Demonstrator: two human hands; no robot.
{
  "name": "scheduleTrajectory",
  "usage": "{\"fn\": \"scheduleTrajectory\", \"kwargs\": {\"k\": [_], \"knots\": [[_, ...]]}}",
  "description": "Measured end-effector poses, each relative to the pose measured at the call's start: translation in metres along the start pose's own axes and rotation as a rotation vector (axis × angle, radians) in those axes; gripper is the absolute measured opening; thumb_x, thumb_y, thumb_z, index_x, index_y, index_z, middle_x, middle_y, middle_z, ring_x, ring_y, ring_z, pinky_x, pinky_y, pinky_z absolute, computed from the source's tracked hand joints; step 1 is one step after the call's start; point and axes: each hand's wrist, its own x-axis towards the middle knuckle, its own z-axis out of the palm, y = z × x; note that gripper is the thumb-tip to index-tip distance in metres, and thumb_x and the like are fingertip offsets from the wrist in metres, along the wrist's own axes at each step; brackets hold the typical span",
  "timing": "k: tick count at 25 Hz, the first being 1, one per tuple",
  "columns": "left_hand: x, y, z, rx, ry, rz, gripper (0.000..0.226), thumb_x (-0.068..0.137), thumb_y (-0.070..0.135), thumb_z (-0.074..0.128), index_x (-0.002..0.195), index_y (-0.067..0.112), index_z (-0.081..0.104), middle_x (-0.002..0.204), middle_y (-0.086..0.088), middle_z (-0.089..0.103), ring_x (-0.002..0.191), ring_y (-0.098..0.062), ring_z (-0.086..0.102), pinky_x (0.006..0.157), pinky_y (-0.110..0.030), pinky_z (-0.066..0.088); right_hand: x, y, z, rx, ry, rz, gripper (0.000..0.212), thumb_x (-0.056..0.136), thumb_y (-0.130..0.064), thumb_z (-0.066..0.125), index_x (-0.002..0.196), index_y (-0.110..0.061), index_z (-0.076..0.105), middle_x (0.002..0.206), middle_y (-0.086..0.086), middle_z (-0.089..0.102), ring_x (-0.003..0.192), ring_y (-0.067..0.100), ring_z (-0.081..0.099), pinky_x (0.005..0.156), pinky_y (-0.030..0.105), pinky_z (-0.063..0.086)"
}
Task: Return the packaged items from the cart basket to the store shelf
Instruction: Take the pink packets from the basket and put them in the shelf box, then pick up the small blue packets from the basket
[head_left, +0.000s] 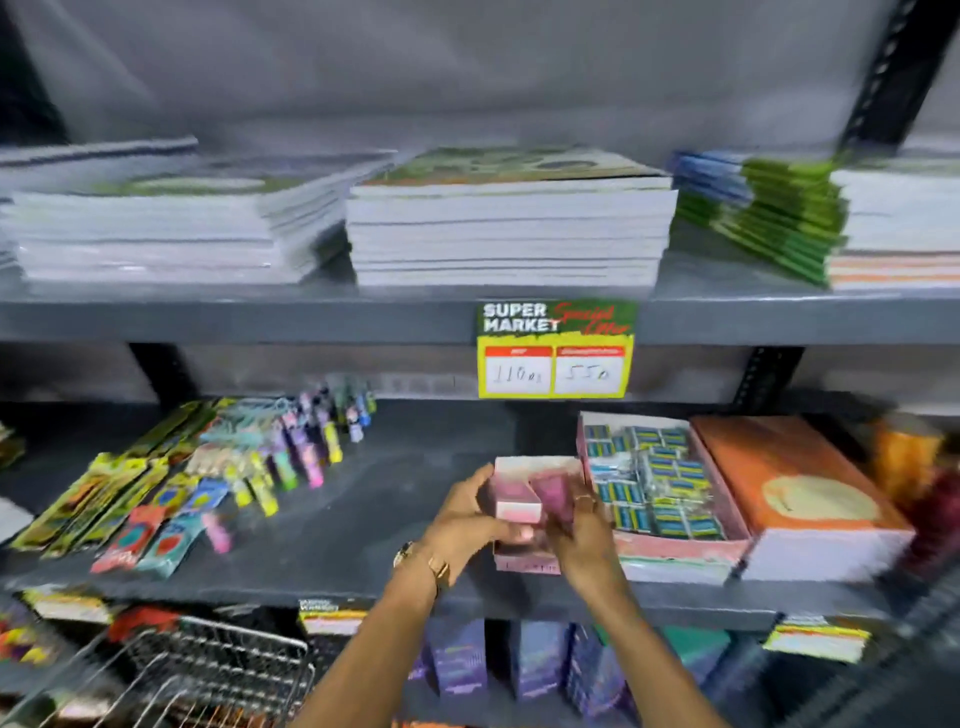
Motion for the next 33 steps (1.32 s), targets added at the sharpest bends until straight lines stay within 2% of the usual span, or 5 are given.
{"fn": "scheduleTrajectory", "kwargs": {"k": [5,14,26,30,33], "knots": [[0.019,-0.007,0.002,0.694,0.058,0.137,0.065,0.071,0.013,0.074,0.132,0.017,0.051,0.148,-0.003,0.039,0.137,-0.017,0.037,0.11,-0.016,0.028,0.002,-0.005,-0.002,-0.481,-0.184,0.075,0.057,0.096,-0.02,0.045,0.147,-0.009,0.022,0.159,0.008,0.013,0.132,0.031,0.044,0.102,0.042,0.042],[0.01,0.0,0.013,1.368,0.028,0.122,0.047,0.086,0.009,0.047,0.13,0.023,0.041,0.147,-0.003,0.041,0.112,-0.04,0.057,0.088,-0.045,0.05,0.026,-0.038,-0.007,-1.19,-0.227,-0.145,0.032,0.092,-0.007,0.051,0.124,-0.01,0.052,0.135,0.013,0.05,0.105,0.021,0.064,0.078,0.031,0.052],[-0.037,-0.042,-0.051,1.24,0.377,0.047,0.075,0.09,0.043,0.047,0.147,0.034,-0.001,0.158,-0.007,0.02,0.117,-0.038,0.055,0.084,-0.048,0.051,-0.016,-0.065,0.041,-0.986,-0.066,-0.246,0.059,0.087,-0.029,0.06,0.138,-0.011,0.037,0.139,0.01,0.044,0.11,0.027,0.061,0.078,0.036,0.055],[-0.145,-0.134,-0.139,1.181,0.67,-0.263,0.086,0.077,0.048,0.057,0.148,0.022,0.014,0.151,-0.014,0.036,0.132,-0.032,0.046,0.1,-0.047,0.045,-0.092,-0.1,0.145,-0.768,-0.437,-0.657,0.067,0.051,-0.046,0.085,0.108,-0.015,0.068,0.101,0.003,0.071,0.086,0.025,0.069,0.066,0.032,0.059],[-0.239,-0.215,-0.184,0.975,0.75,-0.628,0.088,0.09,0.047,0.044,0.145,0.016,-0.017,0.161,-0.011,0.003,0.148,-0.025,0.007,0.121,-0.041,0.016,-0.151,-0.108,0.231,-0.72,-0.849,-0.834,0.07,0.069,-0.052,0.07,0.127,-0.014,0.055,0.127,0.004,0.059,0.116,0.028,0.056,0.096,0.038,0.05]]}}
